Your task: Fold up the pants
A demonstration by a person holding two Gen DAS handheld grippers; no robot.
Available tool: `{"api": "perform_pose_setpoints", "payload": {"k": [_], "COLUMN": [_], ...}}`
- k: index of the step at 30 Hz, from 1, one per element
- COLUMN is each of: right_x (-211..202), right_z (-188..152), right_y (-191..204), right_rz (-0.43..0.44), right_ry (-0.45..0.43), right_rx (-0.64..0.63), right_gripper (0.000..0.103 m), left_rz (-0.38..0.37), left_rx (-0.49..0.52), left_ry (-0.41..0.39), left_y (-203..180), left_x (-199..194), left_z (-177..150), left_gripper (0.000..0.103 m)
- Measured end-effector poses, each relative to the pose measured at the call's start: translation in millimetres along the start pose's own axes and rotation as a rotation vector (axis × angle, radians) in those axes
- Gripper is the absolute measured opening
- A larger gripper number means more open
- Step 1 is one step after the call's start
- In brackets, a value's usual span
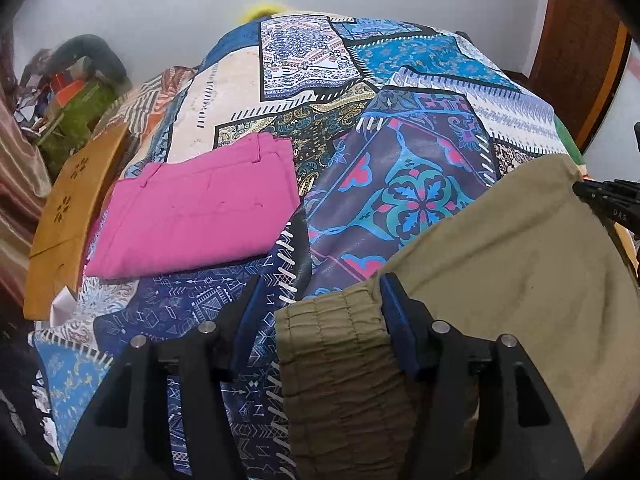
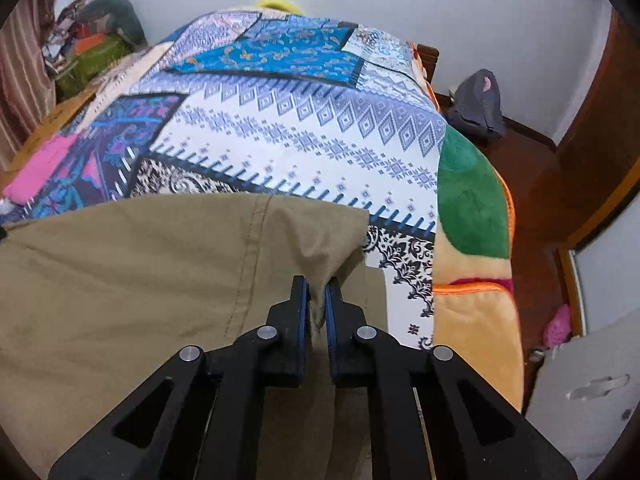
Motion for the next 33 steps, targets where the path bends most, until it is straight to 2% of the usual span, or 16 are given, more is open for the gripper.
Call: {"api": "perform_pose_setpoints", "payload": {"k": [2, 3, 6, 8, 10, 12, 16, 19, 21, 26, 29, 33], "right_x": [-6.2, -10.4, -33.6, -52.8, -67.2, -76.3, -73.4, -64.7, -66.0, -93.8, -107.0, -119.7], "right_z": [0.7, 3.3, 2.2, 0.1, -3.8, -11.5, -34.9, -64.0, -79.9, -102.8, -120.7, -135.7], "right_y": [-10.4, -12.0, -4.3, 14.5, 39.3, 66.9, 114.9, 135.0, 135.1, 115.7, 101.2, 79.5], "right_rz": [-0.061, -0.062, 0.047, 0.137, 0.211, 0.283, 0.401, 0.39, 0.369, 0.35, 0.331, 0.311], "right_ry": [0.003, 0.002, 0.029, 0.032, 0.026, 0.043, 0.12, 0.181, 0.184, 0.162, 0.157, 0.135], "right_rx": [0.004, 0.011, 0.052, 0.058, 0.036, 0.014, 0.009, -0.04, -0.056, -0.053, -0.043, -0.004], "right_gripper": [0.014, 0.015, 0.017, 0.033, 0.044, 0.045, 0.049, 0.049, 0.049, 0.049, 0.051, 0.053], "left_rz": [0.001, 0.001, 0.023, 0.035, -0.074, -0.16, -0.233, -0.215, -0.191, -0.175, -0.161, -0.114], "left_rx": [-0.005, -0.012, -0.012, -0.013, -0.031, -0.028, 0.026, 0.063, 0.075, 0.096, 0.106, 0.098], "left_ry": [-0.005, -0.012, -0.046, -0.083, -0.099, -0.098, -0.08, -0.041, -0.04, -0.059, -0.056, -0.049], "left_y": [5.1, 8.2, 13.4, 14.1, -0.2, -19.5, -63.5, -85.7, -90.0, -90.7, -92.5, -90.4], "left_x": [-7.4, -13.1, -34.4, -50.7, -60.0, -65.4, -66.5, -58.4, -59.8, -82.1, -93.5, -102.4], "left_z": [2.4, 4.0, 11.9, 17.6, 19.6, 18.3, 8.6, -6.0, -16.8, -38.2, -53.5, -78.0], "left_gripper": [0.062, 0.062, 0.062, 0.062, 0.062, 0.062, 0.062, 0.062, 0.062, 0.064, 0.07, 0.072]}}
Point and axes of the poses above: each gripper's, at about its wrist camera, not at the fingertips, and x roughly the way its jaws point, y to its left, z to its top, the point moved 9 cm from there along x, roughly the way its jaws point, and after that the axes turned 15 degrees about x, right-handed, at the moved point
